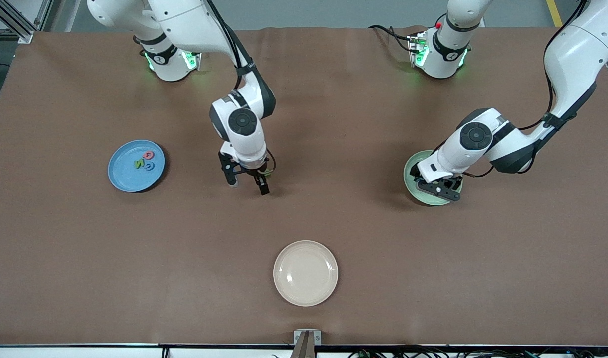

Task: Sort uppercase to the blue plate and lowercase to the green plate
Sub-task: 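Reach the right gripper to the green B while the left gripper withdraws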

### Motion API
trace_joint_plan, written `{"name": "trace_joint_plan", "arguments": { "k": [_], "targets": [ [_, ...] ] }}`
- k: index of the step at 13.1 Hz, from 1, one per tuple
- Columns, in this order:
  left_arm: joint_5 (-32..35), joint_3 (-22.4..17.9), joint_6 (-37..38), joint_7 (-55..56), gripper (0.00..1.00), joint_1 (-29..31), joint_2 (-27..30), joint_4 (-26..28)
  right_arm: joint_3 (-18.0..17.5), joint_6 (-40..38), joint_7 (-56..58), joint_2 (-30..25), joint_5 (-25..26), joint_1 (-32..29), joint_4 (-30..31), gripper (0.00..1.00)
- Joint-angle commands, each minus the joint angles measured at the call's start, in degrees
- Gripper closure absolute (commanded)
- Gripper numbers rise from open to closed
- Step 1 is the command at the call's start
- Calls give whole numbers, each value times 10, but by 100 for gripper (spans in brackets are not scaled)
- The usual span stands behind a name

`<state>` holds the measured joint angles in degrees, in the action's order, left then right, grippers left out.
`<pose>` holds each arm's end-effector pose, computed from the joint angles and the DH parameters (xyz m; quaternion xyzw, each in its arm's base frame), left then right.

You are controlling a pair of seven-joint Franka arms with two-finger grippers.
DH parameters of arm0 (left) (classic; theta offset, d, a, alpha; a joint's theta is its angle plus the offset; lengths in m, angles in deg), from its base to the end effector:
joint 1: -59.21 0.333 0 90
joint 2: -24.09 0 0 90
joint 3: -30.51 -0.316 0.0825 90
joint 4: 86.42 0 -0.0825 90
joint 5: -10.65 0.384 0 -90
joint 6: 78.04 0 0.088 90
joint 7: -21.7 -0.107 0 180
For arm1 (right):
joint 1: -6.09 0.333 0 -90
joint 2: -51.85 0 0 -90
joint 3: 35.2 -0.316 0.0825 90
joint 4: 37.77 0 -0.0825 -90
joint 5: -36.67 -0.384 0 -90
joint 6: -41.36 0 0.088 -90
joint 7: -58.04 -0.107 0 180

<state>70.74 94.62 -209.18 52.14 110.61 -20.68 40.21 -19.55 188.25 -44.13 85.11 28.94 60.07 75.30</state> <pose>0.5152 -0.1236 0.1980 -0.9807 0.1950 0.0000 0.0126 0.4818 0.3837 0.1845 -0.8300 0.5563 -0.0402 0.0051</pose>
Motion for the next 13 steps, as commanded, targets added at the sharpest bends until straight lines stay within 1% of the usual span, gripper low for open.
{"name": "trace_joint_plan", "arguments": {
  "k": [1,2,3,4,5,6,7,8,9,10,11,12,13],
  "targets": [
    [-30,5,4,-3,0,4,13,-19,-7,-10,-14,13,-4,5,-12,1],
    [-63,7,4,-10,0,1,23,-28,-8,-11,-13,13,-4,9,-10,2],
    [-109,7,3,-28,0,-1,40,-35,-8,-13,-13,13,-4,11,-9,2],
    [-164,3,1,-63,0,-9,72,-36,-11,-17,-13,13,-5,12,-9,3],
    [-235,-3,1,-112,0,-14,112,-34,-12,-18,-13,13,-5,13,-8,3],
    [-308,-13,1,-162,0,-15,155,-33,-13,-19,-12,13,-5,15,-5,5],
    [-367,-20,4,-205,0,-15,191,-31,-16,-25,-9,9,-4,15,0,7],
    [-420,-35,11,-250,0,-15,226,-30,-16,-33,-7,7,-4,15,1,8],
    [-456,-49,27,-283,0,-13,251,-31,-16,-34,-7,5,-4,16,1,10],
    [-503,-69,42,-317,0,-11,287,-34,-17,-34,-6,4,-4,16,2,12],
    [-533,-88,61,-344,0,-11,322,-35,-19,-35,-5,4,-4,17,2,16],
    [-559,-112,82,-376,0,-9,353,-38,-19,-35,-4,3,-4,17,6,24],
    [-568,-130,104,-398,0,-9,370,-49,-19,-34,-4,2,-4,17,7,31]
  ]
}}
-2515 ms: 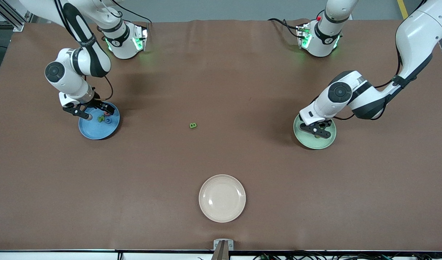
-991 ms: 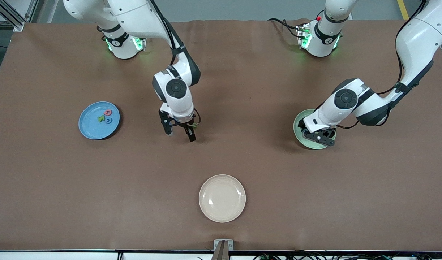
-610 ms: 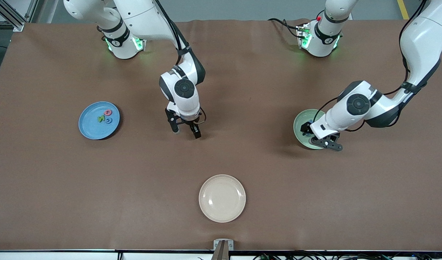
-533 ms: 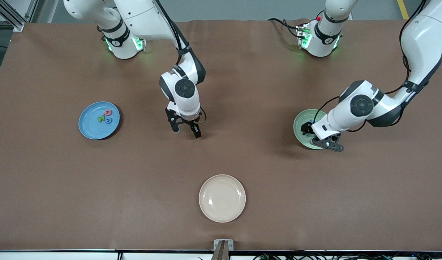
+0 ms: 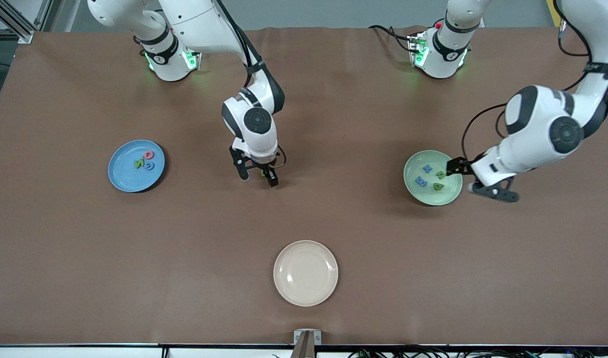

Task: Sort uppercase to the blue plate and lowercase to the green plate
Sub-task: 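Reach the right gripper to the green B while the left gripper withdraws, then grasp the green B with the right gripper and lift it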

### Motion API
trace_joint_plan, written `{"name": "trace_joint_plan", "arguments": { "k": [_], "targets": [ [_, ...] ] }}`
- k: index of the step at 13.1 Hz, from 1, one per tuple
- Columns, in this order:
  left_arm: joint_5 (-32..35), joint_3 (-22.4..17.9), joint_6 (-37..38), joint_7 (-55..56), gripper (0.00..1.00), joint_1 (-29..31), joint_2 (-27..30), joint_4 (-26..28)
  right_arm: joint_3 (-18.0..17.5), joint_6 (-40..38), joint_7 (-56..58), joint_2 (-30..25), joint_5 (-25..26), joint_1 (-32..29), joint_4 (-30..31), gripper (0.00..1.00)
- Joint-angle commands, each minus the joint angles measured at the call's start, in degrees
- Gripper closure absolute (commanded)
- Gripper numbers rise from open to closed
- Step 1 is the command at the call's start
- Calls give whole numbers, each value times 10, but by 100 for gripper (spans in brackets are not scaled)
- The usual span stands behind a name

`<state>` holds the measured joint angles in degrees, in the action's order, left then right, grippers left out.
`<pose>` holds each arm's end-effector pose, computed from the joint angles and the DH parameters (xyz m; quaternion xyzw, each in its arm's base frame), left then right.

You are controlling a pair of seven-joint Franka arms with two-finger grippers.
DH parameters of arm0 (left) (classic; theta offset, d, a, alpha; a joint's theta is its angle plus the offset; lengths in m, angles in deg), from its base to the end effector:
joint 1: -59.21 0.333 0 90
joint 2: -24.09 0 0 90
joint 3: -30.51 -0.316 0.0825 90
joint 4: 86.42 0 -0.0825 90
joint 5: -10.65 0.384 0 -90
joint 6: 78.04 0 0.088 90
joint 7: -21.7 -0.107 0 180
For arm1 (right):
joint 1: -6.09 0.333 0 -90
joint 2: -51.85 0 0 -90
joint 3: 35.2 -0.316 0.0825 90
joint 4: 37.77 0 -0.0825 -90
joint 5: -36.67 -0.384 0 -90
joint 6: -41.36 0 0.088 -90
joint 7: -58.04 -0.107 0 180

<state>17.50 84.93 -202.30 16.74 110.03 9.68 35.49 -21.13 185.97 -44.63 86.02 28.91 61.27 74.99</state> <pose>0.5500 -0.0220 0.3307 0.9914 -0.1082 -0.0485 0.0551 0.4592 0.4027 0.1711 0.8398 -0.5420 0.0259 0.0176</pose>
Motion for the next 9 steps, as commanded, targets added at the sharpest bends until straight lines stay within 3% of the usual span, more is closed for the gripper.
{"name": "trace_joint_plan", "arguments": {
  "k": [1,5,7,9],
  "targets": [
    [-37,-43,64,-48,0,0,70,-25,-4,-12,1,-8,-4,4,10,39],
    [-39,-48,182,-38,0,0,69,-168,-4,-14,21,-25,-4,4,29,66],
    [-38,-49,187,-33,0,1,75,-209,-4,-16,31,-39,-4,0,39,92],
    [-38,-58,187,-23,0,1,97,-221,-3,-42,51,-59,-3,-11,40,100]
  ]
}}
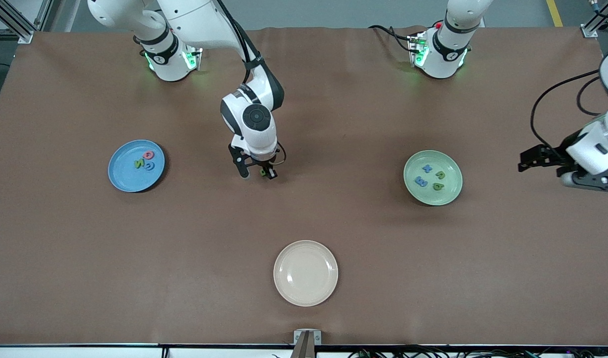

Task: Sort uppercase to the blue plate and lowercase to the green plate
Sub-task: 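Grasp the green B with the right gripper and lift it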

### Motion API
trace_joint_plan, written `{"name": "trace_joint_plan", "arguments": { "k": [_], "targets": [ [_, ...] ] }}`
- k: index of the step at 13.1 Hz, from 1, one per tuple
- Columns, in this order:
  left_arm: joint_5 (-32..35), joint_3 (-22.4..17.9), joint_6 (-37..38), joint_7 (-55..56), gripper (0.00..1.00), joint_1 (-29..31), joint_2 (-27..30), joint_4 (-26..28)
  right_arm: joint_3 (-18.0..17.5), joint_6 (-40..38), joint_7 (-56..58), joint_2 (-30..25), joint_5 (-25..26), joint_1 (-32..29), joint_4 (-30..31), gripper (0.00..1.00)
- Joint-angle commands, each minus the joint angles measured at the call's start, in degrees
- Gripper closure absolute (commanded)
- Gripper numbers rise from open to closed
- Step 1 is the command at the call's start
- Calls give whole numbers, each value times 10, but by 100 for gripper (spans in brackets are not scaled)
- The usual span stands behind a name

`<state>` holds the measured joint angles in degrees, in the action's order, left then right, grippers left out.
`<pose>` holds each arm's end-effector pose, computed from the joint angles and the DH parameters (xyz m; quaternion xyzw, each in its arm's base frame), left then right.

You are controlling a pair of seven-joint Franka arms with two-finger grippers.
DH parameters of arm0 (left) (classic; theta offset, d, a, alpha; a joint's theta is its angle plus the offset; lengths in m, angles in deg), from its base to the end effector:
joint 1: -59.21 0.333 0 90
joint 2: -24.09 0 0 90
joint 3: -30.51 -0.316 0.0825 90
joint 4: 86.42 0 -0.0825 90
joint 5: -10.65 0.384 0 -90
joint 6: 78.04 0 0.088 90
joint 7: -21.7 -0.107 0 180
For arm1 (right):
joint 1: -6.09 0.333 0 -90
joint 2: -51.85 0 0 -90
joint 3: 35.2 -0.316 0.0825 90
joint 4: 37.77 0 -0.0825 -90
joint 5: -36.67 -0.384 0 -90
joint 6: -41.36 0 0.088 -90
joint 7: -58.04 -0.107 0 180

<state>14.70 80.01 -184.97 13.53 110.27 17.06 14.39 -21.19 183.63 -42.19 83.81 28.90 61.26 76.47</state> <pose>0.5895 0.0406 0.5133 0.9977 -0.0650 0.0149 0.0114 0.4525 0.3975 0.1809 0.8500 -0.5257 0.0154 0.0303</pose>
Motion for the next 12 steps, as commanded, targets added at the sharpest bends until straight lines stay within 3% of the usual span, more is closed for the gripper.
{"name": "trace_joint_plan", "arguments": {
  "k": [1,4,8,12],
  "targets": [
    [-11,-11,14,17,0,-2,29,-20,-1,-43,51,-54,-3,-20,27,100],
    [-11,-11,14,44,0,-2,29,-63,1,-137,142,-124,-2,-66,47,100],
    [-10,-9,16,64,0,-2,34,-105,4,-138,324,-263,7,-157,189,100],
    [-11,-11,17,63,0,-2,53,-105,5,-92,430,-310,114,-259,283,100]
  ]
}}
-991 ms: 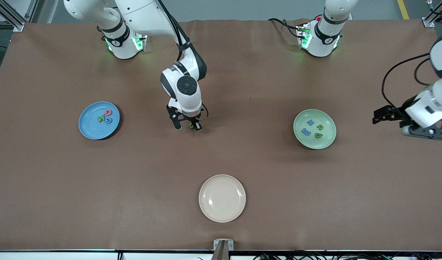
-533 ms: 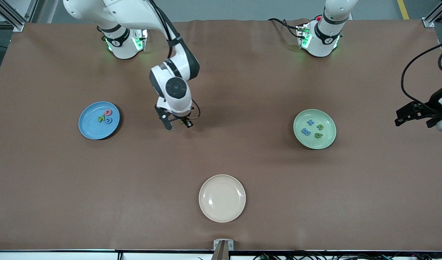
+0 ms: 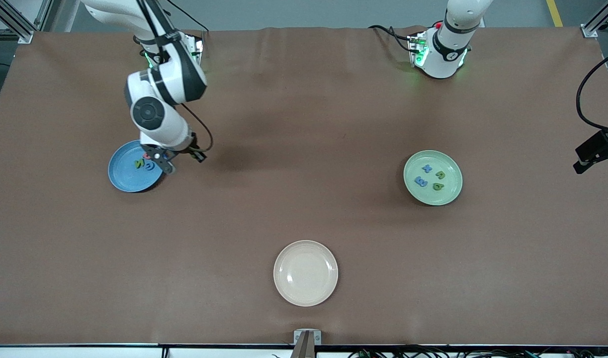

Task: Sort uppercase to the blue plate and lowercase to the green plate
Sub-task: 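Carry the green B over the blue plate with the right gripper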

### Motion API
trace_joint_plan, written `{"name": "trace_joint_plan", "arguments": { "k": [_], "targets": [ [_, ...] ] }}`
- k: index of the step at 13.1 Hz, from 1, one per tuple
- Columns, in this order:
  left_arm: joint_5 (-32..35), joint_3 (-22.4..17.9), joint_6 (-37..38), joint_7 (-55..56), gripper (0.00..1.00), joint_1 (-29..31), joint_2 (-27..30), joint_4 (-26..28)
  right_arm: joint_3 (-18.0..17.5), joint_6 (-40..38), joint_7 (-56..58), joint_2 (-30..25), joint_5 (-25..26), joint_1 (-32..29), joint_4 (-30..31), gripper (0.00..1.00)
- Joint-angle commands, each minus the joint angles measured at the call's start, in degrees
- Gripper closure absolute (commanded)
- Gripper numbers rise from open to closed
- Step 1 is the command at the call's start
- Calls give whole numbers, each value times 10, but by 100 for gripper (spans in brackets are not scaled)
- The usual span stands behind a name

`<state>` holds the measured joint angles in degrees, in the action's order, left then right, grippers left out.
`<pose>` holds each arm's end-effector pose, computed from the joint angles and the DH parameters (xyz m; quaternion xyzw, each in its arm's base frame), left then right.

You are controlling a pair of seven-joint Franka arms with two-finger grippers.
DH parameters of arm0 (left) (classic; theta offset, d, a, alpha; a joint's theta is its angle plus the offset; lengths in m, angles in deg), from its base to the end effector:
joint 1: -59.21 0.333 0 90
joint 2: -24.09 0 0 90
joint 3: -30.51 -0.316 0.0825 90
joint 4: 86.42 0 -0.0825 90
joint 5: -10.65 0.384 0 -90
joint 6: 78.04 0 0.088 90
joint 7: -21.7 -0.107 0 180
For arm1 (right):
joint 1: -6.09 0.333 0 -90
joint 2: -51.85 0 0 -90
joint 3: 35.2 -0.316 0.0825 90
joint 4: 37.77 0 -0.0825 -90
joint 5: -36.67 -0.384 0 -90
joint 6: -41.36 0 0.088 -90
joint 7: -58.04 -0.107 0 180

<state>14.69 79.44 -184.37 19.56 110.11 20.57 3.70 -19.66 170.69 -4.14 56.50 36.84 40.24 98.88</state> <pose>0.5924 0.0401 0.6284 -0.9926 0.0040 -0.1205 0.0162 0.4518 0.1511 0.2717 0.9237 -0.3688 -0.0706 0.0757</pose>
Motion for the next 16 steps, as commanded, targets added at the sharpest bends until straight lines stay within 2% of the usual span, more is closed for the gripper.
{"name": "trace_joint_plan", "arguments": {
  "k": [1,3,5,12,13,14,16],
  "targets": [
    [-11,-6,13,3,0,0,18,3,-10,58,98,-39,37,-83,76,100],
    [-12,-8,37,1,0,-1,18,2,-10,87,199,-42,37,-150,93,100],
    [-12,-36,38,2,0,-32,18,2,-10,105,267,-41,38,-195,96,100],
    [-12,-467,53,2,0,-471,26,8,-10,206,368,3,38,-262,95,100],
    [-12,-512,54,2,0,-512,28,8,-10,221,387,15,38,-275,95,99],
    [-12,-530,54,2,0,-530,29,8,-10,238,399,28,38,-283,95,99],
    [-12,-533,53,2,0,-537,29,6,-10,270,404,54,39,-286,93,99]
  ]
}}
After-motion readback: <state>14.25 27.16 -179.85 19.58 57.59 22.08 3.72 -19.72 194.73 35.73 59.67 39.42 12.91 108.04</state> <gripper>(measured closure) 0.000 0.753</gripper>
